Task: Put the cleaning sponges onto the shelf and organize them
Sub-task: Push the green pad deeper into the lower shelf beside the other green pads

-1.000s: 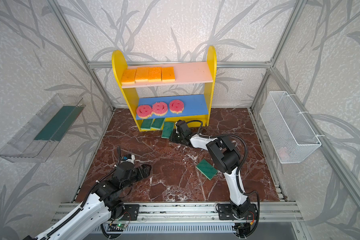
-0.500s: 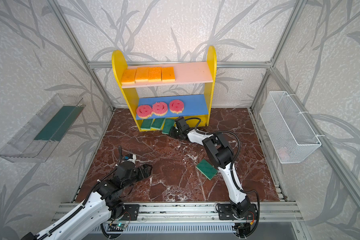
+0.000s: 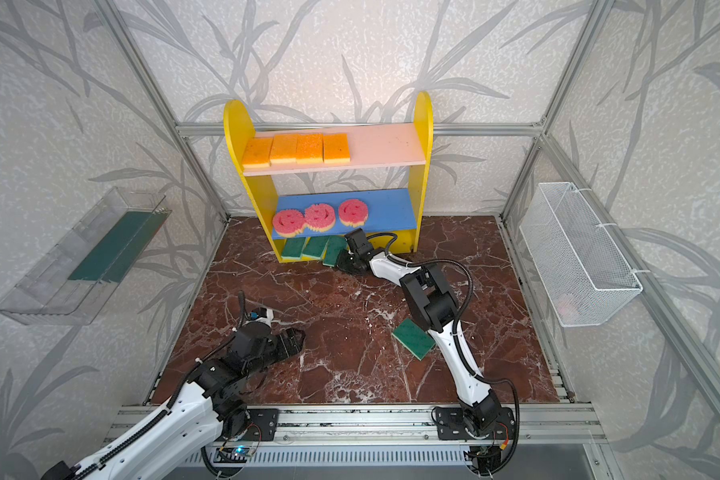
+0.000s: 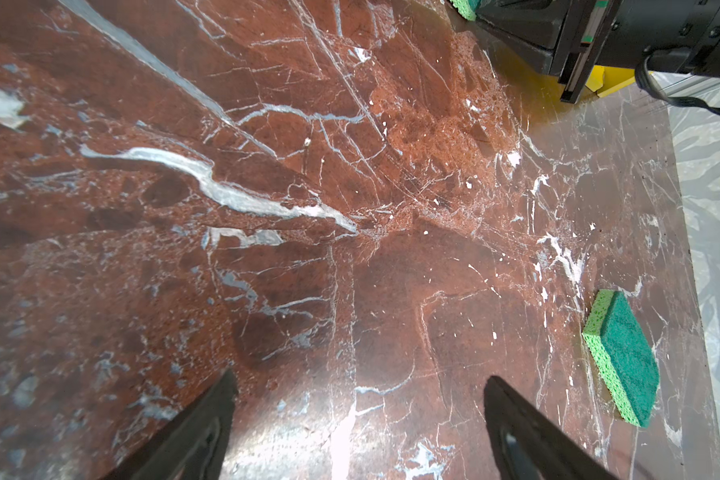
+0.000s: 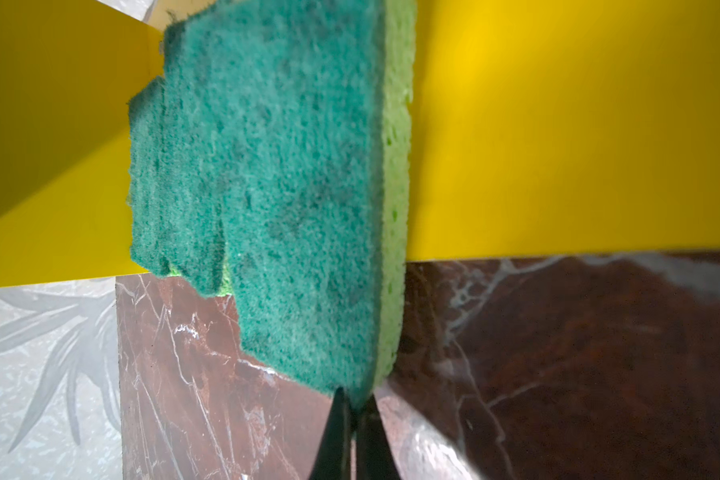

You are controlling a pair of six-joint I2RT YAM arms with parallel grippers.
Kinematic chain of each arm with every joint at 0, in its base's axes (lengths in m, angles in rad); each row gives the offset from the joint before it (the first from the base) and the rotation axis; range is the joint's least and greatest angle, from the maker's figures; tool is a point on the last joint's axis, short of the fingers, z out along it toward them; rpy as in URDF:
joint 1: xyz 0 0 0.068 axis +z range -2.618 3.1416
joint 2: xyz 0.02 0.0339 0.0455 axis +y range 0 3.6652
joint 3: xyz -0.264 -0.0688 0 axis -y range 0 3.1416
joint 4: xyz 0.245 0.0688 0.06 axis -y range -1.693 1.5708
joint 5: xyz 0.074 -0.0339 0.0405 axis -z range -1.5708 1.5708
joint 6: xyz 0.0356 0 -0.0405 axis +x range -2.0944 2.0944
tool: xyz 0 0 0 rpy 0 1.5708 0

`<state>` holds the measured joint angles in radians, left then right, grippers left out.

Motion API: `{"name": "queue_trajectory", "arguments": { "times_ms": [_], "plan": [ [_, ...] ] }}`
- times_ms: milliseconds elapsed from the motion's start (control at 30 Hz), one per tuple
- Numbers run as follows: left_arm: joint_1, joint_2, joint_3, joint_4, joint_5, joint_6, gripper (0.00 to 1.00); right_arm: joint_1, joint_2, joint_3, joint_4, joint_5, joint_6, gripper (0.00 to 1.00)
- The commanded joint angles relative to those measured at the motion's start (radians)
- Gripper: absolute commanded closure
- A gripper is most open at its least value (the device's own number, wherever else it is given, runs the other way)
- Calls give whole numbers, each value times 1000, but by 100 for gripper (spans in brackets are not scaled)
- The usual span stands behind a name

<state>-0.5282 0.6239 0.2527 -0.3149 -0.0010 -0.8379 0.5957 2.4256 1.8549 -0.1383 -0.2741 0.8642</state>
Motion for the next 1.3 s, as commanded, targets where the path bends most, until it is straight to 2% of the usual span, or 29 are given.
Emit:
{"name": "queue_trajectory", "arguments": {
  "times_ms": [0,267,367,533,767,900,1133,1267],
  "plan": [
    [4,2,0,11,-8,7,6,-23,41,58,9,-12,5,100],
    [5,7,3,8,-11,10,6,-23,26,52,29,-8,-2,100],
    [5,15,4,16,-7,8,6,-23,5,17,52,-3,-7,90],
    [4,22,15,10,-5,13,6,-28,-28,-55,129,-17,6,67],
    [4,-5,21,-17,-8,8,6,-31,-86,-158,237,-34,-1,53],
    [3,-26,18,-33,-8,1,6,-35,-106,-209,301,-57,16,52],
    [3,-56,16,-60,-11,-3,6,-46,-84,-257,464,-99,103,71],
    [4,-70,15,-74,-14,-4,7,-54,-69,-278,566,-124,157,73]
  ]
}}
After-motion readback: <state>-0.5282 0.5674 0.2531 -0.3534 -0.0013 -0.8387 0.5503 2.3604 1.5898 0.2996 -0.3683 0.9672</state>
